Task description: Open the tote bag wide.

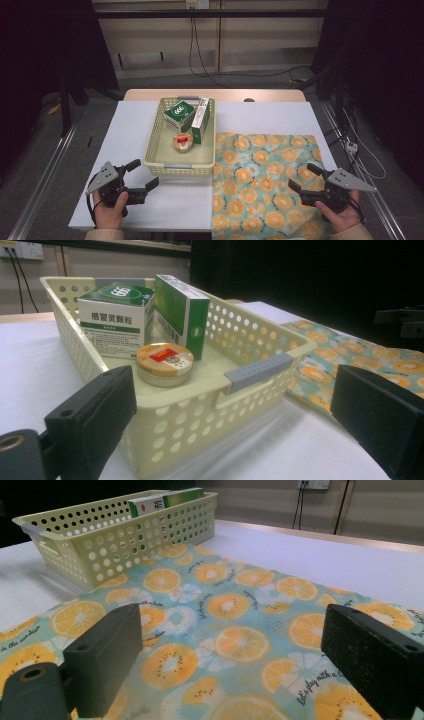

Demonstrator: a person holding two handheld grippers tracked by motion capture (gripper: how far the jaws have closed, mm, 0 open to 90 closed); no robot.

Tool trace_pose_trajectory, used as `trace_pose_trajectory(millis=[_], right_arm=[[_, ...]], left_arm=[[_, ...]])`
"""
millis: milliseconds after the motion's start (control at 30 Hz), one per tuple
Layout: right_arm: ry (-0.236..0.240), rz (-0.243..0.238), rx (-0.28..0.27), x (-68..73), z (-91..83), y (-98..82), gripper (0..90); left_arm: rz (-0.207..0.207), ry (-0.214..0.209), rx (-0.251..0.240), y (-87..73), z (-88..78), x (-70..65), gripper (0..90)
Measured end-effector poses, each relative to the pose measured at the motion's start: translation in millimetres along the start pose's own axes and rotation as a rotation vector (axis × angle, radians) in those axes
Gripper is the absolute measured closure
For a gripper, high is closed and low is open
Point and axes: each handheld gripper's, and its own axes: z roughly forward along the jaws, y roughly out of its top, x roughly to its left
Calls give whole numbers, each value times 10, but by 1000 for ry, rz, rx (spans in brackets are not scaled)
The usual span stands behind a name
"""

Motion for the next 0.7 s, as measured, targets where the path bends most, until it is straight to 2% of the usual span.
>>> trace_pose_trajectory(millis=[200, 233, 333, 433, 467, 500, 633, 667, 700], right_arm=[[9, -12, 19, 13, 16, 15, 92], [20, -27, 33, 25, 24, 30, 91], [33, -30, 44, 45, 22, 91, 88], [50, -47, 56, 56, 24, 216, 85], [70, -56, 64, 56, 36, 273, 83], [75, -62, 80, 53, 55, 319, 74], [103, -79, 148, 45, 184, 562, 75], [109, -90, 152, 36, 233, 657, 76], [109, -90, 152, 36, 233, 657, 76]], left_arm=[[-3, -1, -5, -3, -1, -3, 43], [-4, -2, -3, -3, 0, -3, 43], [-3, -6, -3, -5, 6, -10, 43], [-10, -5, -7, -9, 6, -19, 43], [-15, -3, -8, -11, 4, -23, 43], [-4, -2, -4, -10, 3, -22, 43], [-1, -6, -8, -4, 7, -23, 43], [1, -6, -4, -1, 9, -24, 43], [1, -6, -4, -1, 9, -24, 43]])
